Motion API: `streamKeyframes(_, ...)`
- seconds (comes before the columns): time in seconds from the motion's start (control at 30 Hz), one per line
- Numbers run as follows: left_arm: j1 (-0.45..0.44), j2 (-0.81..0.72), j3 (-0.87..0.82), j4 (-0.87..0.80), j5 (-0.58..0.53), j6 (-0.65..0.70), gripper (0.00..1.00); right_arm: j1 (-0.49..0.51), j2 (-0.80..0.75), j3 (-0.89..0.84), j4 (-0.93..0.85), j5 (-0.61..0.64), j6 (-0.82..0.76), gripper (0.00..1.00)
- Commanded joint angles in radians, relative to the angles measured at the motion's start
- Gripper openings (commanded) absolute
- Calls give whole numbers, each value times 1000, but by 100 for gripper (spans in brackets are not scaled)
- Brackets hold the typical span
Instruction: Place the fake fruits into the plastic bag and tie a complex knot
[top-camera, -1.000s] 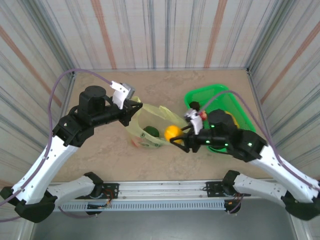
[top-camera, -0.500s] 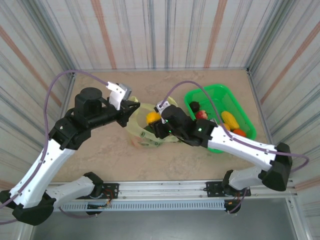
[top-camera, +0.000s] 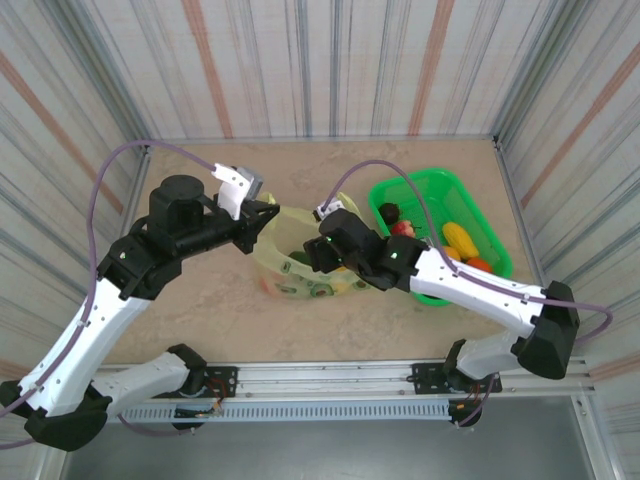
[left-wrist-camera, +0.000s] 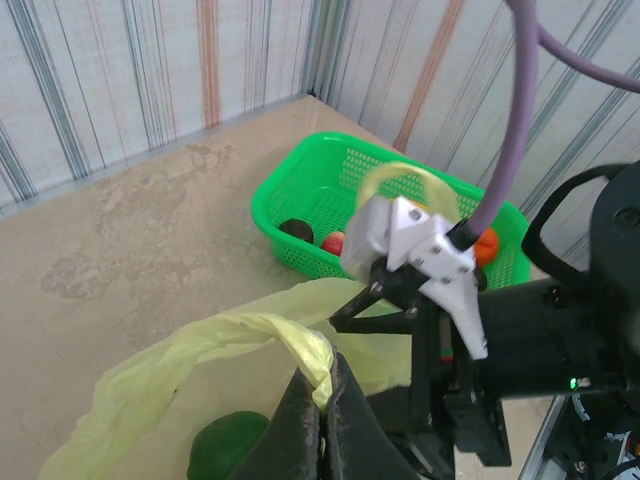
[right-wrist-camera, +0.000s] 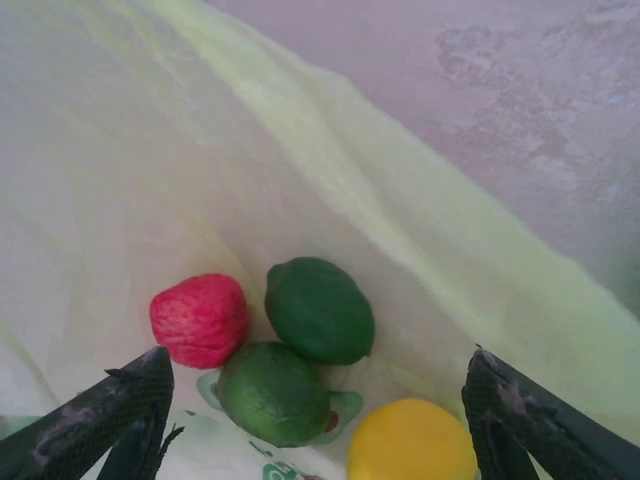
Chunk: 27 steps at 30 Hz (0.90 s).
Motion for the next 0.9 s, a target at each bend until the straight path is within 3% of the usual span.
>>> streamKeyframes(0.0,-9,3,9,-10,4,9,0,-7,-75,-16,-3,-38,6,63)
streamKeyframes(0.13,-9,11,11,-15,0,10,0,-10,-149,-11,14,-151,-33,41)
streamKeyframes(0.33,-9,32,16,-19,3,7,0,-35,-246,7,-1,-295,-31,41)
streamKeyframes(0.67,-9,43,15,-30,2,6,0,-84,-466,-41,-30,-380,-1,37)
streamKeyframes(0.77,-9,39,10,-30,1,5,0,-150,-543,-67,-80,-338,17,35)
streamKeyframes(0.87,-9,35,12,-30,1,4,0,-290,-595,-87,-164,-326,46,33)
